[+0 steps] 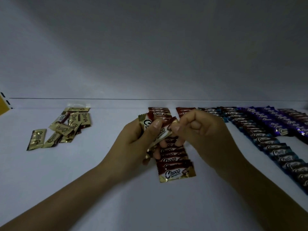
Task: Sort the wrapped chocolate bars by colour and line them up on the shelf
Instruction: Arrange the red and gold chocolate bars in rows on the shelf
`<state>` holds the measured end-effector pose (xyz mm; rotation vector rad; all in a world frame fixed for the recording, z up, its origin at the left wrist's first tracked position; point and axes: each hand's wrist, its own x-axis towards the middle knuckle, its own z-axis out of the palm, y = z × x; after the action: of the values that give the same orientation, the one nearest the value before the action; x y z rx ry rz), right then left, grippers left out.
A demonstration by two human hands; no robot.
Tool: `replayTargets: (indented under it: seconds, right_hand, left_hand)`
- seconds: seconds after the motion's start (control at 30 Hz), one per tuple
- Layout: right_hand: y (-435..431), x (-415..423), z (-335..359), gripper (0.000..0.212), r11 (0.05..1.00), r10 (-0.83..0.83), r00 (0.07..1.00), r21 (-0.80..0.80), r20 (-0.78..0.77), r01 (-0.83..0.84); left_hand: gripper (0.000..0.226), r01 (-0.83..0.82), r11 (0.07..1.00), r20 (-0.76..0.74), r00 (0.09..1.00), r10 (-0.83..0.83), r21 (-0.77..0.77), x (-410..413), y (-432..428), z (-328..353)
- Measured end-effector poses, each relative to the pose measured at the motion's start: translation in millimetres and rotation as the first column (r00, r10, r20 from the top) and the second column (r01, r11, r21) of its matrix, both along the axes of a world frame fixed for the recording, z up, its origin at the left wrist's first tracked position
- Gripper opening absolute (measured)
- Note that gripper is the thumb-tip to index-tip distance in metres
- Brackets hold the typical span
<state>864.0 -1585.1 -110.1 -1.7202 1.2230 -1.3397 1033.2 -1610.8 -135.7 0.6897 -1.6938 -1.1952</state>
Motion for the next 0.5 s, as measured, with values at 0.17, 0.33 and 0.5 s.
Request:
replayTargets:
  seconds: [0.17,0.33,0.5]
  right_hand:
    - [-2.6,-5.7,2.1,0.007,0.999,-0.044,0.992,0.026,0.121,0.042]
    - [-1.5,-5.8,-3.8,0.016,0.99,0.087,0.993,0.1,0.086,-0.095]
    - [0.8,-6.6,-2.8,0.02,0.993,0.096,0.961,-0.04,-0.258,-0.11]
  left_hand:
    - [0.022,-0.001,0.998,0.025,1.0,0.0,0.062,2.0,-0.1,2.0]
    - [0.022,-0.074,0.997,0.031,0.997,0.074,0.01,5.9,-0.5,6.2]
    - [0.023,-0.059,0.982,0.215,0.972,0.098,-0.18,11.2,-0.1,2.5]
